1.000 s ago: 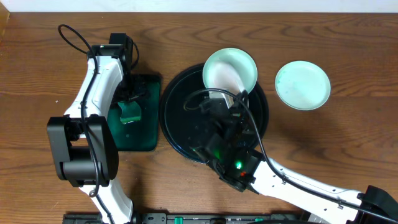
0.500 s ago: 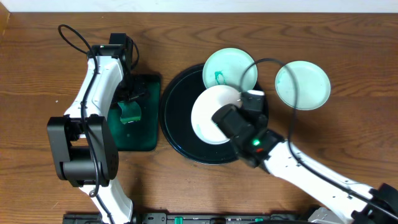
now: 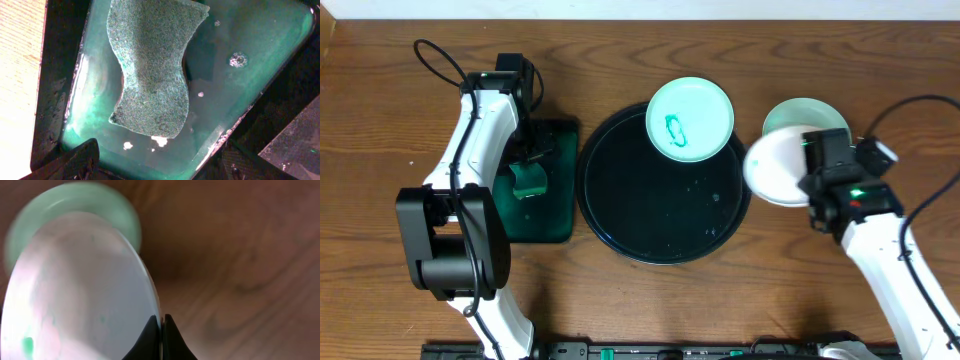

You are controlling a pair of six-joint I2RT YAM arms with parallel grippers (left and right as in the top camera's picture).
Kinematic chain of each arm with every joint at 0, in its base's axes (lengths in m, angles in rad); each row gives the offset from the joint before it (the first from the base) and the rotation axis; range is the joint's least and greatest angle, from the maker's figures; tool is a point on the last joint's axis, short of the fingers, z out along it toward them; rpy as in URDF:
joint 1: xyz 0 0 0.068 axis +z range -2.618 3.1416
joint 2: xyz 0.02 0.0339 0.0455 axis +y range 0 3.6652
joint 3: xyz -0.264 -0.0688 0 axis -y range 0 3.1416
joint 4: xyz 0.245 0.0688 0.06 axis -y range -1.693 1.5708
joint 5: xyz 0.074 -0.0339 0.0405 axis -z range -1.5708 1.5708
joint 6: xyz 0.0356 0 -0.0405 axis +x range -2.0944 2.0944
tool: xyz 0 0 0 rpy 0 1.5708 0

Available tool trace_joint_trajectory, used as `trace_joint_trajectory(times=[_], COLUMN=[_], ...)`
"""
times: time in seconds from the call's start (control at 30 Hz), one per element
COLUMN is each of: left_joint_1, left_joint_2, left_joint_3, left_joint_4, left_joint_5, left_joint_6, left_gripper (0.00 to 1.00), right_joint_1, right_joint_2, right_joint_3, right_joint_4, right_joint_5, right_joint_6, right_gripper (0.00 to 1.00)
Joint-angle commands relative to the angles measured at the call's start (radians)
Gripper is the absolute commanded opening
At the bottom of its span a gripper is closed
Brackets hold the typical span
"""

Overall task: Clean dirty plates on tray and stack at the side
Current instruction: 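Stack the plate onto the cleaned plate right of the tray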

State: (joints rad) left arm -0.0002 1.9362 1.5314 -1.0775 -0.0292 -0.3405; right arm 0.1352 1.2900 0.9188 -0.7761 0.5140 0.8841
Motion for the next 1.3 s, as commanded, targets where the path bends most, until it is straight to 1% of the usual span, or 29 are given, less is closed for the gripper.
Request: trace_joint_trajectory(times=[0.0, 0.1, 0.13, 0.2, 0.33, 0.43, 0.5, 0.57, 0.6, 0.63, 0.7, 0.73, 0.77, 0.8, 0.9, 1.0, 1.03, 1.07, 1.1, 1.13, 1.27], left_joint_1=[0.001, 0.001, 0.001, 0.001, 0.001, 0.001, 0.001, 0.001, 0.001, 0.001, 0.001, 0.001, 0.001, 0.001, 0.001, 0.001, 0.001, 0.001, 0.001, 0.001, 0.001], left_joint_2=[0.005, 0.005, 0.005, 0.005, 0.005, 0.005, 0.005, 0.005, 0.005, 0.005, 0.005, 0.005, 0.005, 0.005, 0.005, 0.005, 0.005, 0.005, 0.005, 0.005, 0.005], left_joint_3=[-0.006, -0.006, -0.006, -0.006, -0.006, -0.006, -0.006, -0.006, -0.006, -0.006, -0.006, -0.006, -0.006, -0.006, -0.006, -0.006, -0.006, -0.006, -0.006, -0.006, -0.006], left_joint_4=[-0.006, -0.006, -0.006, -0.006, -0.006, -0.006, -0.007, -0.009, -0.011, -0.012, -0.014, -0.014, -0.014, -0.014, -0.013, -0.013, -0.012, -0.011, -0.012, -0.014, -0.025], left_joint_5=[-0.004, -0.004, -0.004, -0.005, -0.004, -0.004, -0.004, -0.004, -0.004, -0.004, -0.004, -0.005, -0.004, -0.004, -0.004, -0.004, -0.004, -0.004, -0.004, -0.004, -0.004], left_joint_6=[-0.002, -0.002, -0.002, -0.002, -0.002, -0.002, -0.002, -0.002, -0.002, -0.002, -0.002, -0.002, -0.002, -0.002, -0.002, -0.002, -0.002, -0.002, -0.002, -0.002, -0.002], left_gripper=[0.79, 0.79, 0.79, 0.79, 0.79, 0.79, 0.79, 0.79, 0.79, 0.79, 0.79, 0.79, 0.79, 0.79, 0.79, 0.79, 0.79, 0.79, 0.79, 0.79, 0.79], right_joint_1=[-0.126, -0.193, -0.220, -0.237, -0.243, -0.243, -0.240, -0.237, -0.237, -0.237, -0.237, -0.237, -0.236, -0.233, -0.206, -0.151, -0.129, -0.097, -0.084, -0.082, -0.101], right_joint_2=[0.036, 0.093, 0.139, 0.189, 0.288, 0.335, 0.347, 0.348, 0.348, 0.348, 0.348, 0.348, 0.347, 0.341, 0.308, 0.247, 0.229, 0.209, 0.209, 0.222, 0.312], right_joint_3=[0.010, 0.010, 0.010, 0.010, 0.010, 0.010, 0.010, 0.010, 0.011, 0.011, 0.011, 0.011, 0.011, 0.011, 0.021, 0.043, 0.048, 0.050, 0.050, 0.050, 0.050], right_joint_4=[0.003, 0.015, 0.034, 0.069, 0.158, 0.288, 0.345, 0.378, 0.383, 0.383, 0.383, 0.382, 0.374, 0.360, 0.331, 0.347, 0.357, 0.384, 0.401, 0.411, 0.407], right_joint_5=[0.003, 0.000, -0.006, -0.027, -0.071, -0.158, -0.202, -0.212, -0.213, -0.215, -0.235, -0.243, -0.254, -0.261, -0.282, -0.357, -0.356, -0.315, -0.280, -0.271, -0.285], right_joint_6=[0.017, 0.017, 0.016, -0.013, -0.029, -0.126, -0.166, -0.168, -0.168, -0.179, -0.227, -0.247, -0.278, -0.304, -0.364, -0.528, -0.575, -0.612, -0.611, -0.610, -0.555], right_gripper=[0.01, 0.02, 0.02, 0.02, 0.02, 0.02, 0.02, 0.02, 0.04, 0.25, 0.49, 0.52, 0.58, 0.59, 0.56, 0.53, 0.49, 0.34, 0.13, 0.02, 0.01])
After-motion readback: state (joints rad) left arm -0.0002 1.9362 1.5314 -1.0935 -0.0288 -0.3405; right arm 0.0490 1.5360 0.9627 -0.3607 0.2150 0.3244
